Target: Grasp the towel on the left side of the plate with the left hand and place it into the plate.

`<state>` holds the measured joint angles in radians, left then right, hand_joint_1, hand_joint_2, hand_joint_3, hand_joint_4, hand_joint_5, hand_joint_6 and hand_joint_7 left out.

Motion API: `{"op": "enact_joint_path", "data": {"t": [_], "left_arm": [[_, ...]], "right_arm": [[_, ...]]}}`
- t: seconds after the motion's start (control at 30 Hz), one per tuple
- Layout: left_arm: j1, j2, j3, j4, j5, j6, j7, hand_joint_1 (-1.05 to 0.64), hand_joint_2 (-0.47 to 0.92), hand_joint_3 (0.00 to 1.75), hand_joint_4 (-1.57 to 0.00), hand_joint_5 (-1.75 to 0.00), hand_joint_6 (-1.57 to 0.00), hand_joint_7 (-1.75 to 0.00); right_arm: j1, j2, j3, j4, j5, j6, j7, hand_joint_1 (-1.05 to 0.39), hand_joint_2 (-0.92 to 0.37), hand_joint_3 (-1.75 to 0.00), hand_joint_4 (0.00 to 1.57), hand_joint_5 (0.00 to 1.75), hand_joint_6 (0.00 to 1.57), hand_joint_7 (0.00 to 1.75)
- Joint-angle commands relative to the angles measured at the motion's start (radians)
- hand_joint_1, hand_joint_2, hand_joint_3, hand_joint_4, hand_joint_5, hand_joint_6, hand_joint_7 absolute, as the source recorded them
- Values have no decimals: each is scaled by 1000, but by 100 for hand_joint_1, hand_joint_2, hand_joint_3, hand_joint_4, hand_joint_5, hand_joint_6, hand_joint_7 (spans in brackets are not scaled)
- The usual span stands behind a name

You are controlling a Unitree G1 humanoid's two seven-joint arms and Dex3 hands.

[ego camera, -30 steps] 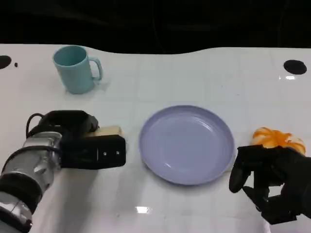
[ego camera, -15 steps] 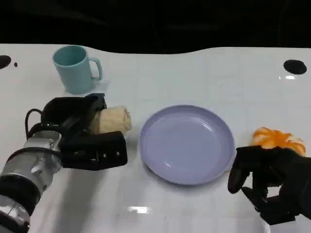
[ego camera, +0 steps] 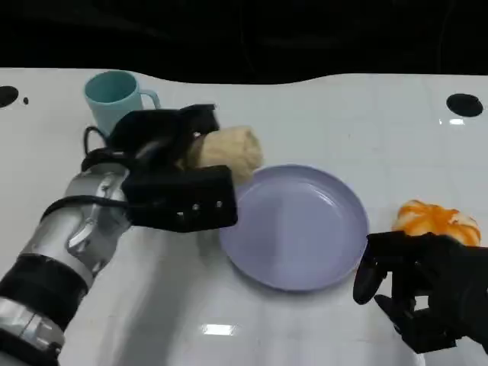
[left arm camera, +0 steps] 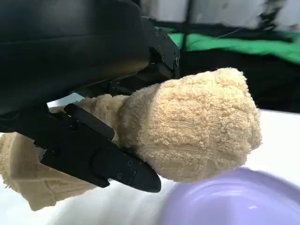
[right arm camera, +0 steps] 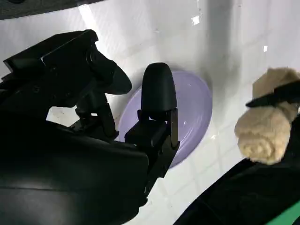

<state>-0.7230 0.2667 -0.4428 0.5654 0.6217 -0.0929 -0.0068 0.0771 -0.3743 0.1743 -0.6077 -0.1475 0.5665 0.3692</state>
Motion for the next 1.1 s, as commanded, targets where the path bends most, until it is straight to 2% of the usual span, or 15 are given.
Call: {"op": "enact_joint_path", "data": {"t": [0.03, 0.13, 0.27, 0.4, 0.5, 0.57, 0.6, 0.63, 0.7, 0.73, 0.8, 0.83, 0.93, 1.0, 1.1], "left_arm": [[27, -25, -10, -105, 6, 42, -53, -22, 84, 27, -88, -175, -61, -174], [37, -66, -35, -128, 17, 49, -56, -23, 84, 30, -87, -175, -61, -175], [51, -109, -63, -152, 38, 79, -65, -23, 70, 56, -86, -175, -61, -175], [73, -140, -74, -161, 41, 90, -64, -23, 62, 76, -89, -175, -64, -175], [84, -153, -79, -156, 42, 82, -57, -22, 61, 82, -89, -175, -63, -175], [91, -159, -82, -154, 33, 71, -69, -23, 60, 83, -86, -175, -63, -164], [95, -160, -83, -156, 26, 67, -80, -22, 61, 84, -83, -175, -72, -131], [99, -159, -86, -163, 22, 66, -95, -22, 61, 83, -82, -175, -76, -113], [103, -153, -93, -175, 23, 69, -126, -22, 69, 63, -75, -172, -87, -69], [103, -144, -100, -181, 27, 66, -149, -25, 78, 42, -64, -159, -86, -42], [97, -126, -118, -193, 49, 74, -193, -28, 88, 21, -53, -142, -81, -20], [92, -118, -130, -199, 66, 83, -216, -35, 91, 19, -41, -102, -67, -8], [88, -109, -146, -207, 92, 100, -247, -47, 92, 13, -34, -33, -41, -1], [90, -110, -147, -209, 98, 102, -251, -53, 92, 10, -28, -19, -30, 0], [90, -102, -157, -215, 117, 98, -250, -62, 92, 9, -20, -13, -19, 0]], "right_arm": [[-2, -18, -5, -22, -8, 16, 3, -1, -56, -107, 75, 175, 70, 143], [8, -18, -14, -23, 1, 0, 5, 0, -57, -107, 73, 175, 70, 143], [9, -18, -14, -37, 5, 10, 9, 0, -57, -107, 73, 175, 70, 144], [8, -17, -2, -46, -5, 11, 8, 0, -57, -106, 73, 175, 70, 144], [8, -15, 3, -50, -7, 11, 7, 1, -57, -106, 74, 175, 70, 144], [8, -14, 6, -60, -10, 24, 6, 0, -56, -107, 75, 175, 71, 144], [8, -14, 8, -65, -12, 31, 5, 0, -56, -107, 75, 175, 71, 144], [8, -16, 9, -72, -14, 41, 6, -1, -56, -107, 74, 175, 71, 144], [6, -19, 7, -80, -13, 53, 10, -1, -56, -107, 74, 175, 70, 144], [7, -21, 5, -80, -12, 50, 12, -1, -56, -107, 74, 175, 70, 144], [7, -22, 2, -79, -9, 49, 15, -1, -56, -108, 74, 175, 70, 144], [7, -21, 1, -80, -8, 52, 16, -1, -56, -108, 74, 175, 70, 144], [10, -24, -4, -76, -5, 39, 19, 0, -56, -108, 74, 175, 70, 144], [12, -23, -8, -75, -1, 35, 21, 0, -55, -108, 74, 175, 69, 143], [13, -24, -8, -77, -4, 35, 19, -1, -55, -108, 73, 175, 70, 143]]}}
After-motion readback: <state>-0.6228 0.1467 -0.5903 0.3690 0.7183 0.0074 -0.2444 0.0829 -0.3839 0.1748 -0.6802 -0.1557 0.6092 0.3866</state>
